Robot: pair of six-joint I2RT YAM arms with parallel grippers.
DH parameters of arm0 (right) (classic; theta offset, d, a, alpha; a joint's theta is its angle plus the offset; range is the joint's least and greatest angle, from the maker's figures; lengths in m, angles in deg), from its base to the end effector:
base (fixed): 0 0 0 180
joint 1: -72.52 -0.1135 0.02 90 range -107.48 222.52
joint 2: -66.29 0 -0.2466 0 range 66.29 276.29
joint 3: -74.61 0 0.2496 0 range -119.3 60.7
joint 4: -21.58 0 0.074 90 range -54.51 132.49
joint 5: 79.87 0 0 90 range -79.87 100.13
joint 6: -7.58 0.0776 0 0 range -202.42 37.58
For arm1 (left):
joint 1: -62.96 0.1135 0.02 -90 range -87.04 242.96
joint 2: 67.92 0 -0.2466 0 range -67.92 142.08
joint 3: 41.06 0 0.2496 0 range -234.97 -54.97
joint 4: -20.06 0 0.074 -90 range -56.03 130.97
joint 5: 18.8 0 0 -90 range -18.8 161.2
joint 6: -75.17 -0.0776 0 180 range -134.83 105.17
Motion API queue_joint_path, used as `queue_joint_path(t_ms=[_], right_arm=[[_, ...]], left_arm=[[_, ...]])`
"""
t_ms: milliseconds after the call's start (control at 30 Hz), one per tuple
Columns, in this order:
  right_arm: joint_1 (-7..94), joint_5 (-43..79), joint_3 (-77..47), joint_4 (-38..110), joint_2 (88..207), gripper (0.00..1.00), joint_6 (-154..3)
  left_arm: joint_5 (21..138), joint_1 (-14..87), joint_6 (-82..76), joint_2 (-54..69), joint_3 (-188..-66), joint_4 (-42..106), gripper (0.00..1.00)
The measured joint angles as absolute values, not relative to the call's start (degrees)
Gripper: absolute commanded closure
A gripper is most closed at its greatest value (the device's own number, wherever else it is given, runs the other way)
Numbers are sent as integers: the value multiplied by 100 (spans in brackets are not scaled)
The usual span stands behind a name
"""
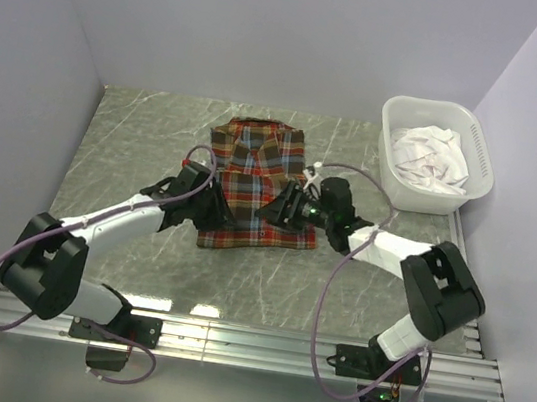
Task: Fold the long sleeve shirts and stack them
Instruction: Fold the shirt
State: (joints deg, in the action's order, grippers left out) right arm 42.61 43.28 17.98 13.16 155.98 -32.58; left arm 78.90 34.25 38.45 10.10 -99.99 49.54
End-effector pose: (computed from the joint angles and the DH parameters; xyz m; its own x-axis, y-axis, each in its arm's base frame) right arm 0.2858 0.2134 0.1660 -0.8814 0.2311 -0.4120 -0.2709 0.4671 0.8417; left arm 0.2621 -0.1554 0.1600 -0.8371 -0.4472 -0.3151 -0.1960 0.7829 -0.5905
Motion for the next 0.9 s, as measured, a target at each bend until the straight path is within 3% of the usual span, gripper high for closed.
queue_joint_path(t_ms=[333, 633, 900], right_arm=[[4033, 4708, 1842, 562, 17177, 38, -2834], [4283, 4770, 1984, 1078, 16508, 38, -3140], [5102, 4770, 2365, 1231, 15590, 42, -3435]], left_arm=[[7844, 3512, 4030, 1543, -9356, 4760, 61], [7895, 3665, 4050, 1187, -9267, 4858, 57], [7890, 3678, 4033, 747, -9417, 4969, 60]])
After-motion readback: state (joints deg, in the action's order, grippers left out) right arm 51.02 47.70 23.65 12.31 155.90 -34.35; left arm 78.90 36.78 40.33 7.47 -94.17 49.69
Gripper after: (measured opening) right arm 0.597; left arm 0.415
